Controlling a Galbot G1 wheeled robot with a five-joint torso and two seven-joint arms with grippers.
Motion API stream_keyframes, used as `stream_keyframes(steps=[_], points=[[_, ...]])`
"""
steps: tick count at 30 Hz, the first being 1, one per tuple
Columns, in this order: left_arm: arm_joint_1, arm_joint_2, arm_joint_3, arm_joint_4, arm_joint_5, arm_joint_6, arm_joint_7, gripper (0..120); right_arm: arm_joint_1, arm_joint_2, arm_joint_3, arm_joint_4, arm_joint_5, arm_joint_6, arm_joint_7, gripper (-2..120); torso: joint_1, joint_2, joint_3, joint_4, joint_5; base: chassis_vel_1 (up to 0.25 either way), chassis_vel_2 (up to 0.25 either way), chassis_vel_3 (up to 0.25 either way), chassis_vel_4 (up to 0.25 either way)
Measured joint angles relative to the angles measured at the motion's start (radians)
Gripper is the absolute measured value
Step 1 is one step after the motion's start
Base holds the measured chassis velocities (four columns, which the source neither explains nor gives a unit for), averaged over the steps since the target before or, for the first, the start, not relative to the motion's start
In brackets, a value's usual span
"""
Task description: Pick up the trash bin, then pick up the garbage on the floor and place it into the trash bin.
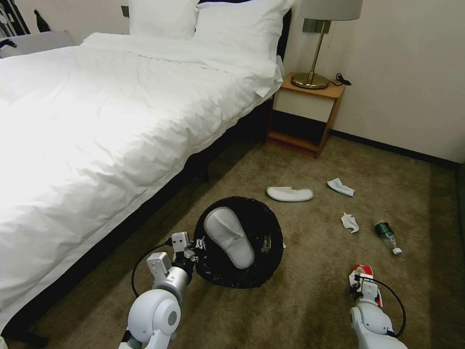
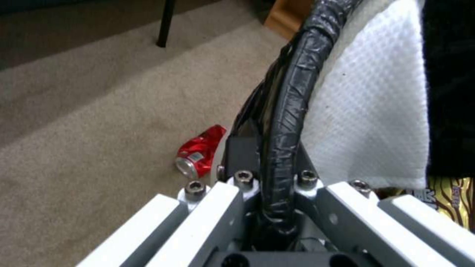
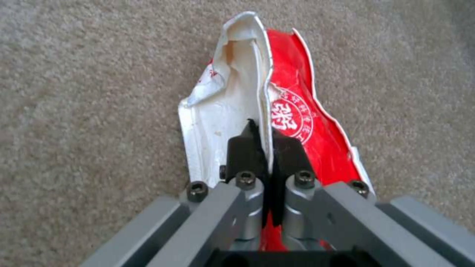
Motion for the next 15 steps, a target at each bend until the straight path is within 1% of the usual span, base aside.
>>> stream_keyframes(steps=[7,15], points=[[0.000,0.000,0.000,0.009,0.002,0.000,0.002,0,-0.016,-0.001,-0.004,0.024,-0.004,0.006,-0.001,0,0.000,0.000,0.000,-0.0001,0.0001,0.000,0.000,0.000,0.000],[-0.002,0.001,0.001,0.010,0.007,0.001,0.006,0,-0.041,-0.006,-0.004,0.108,0.000,0.004,0.005,0,0.000,0.000,0.000,-0.0001,0.0001,0.000,0.000,0.000,0.000]])
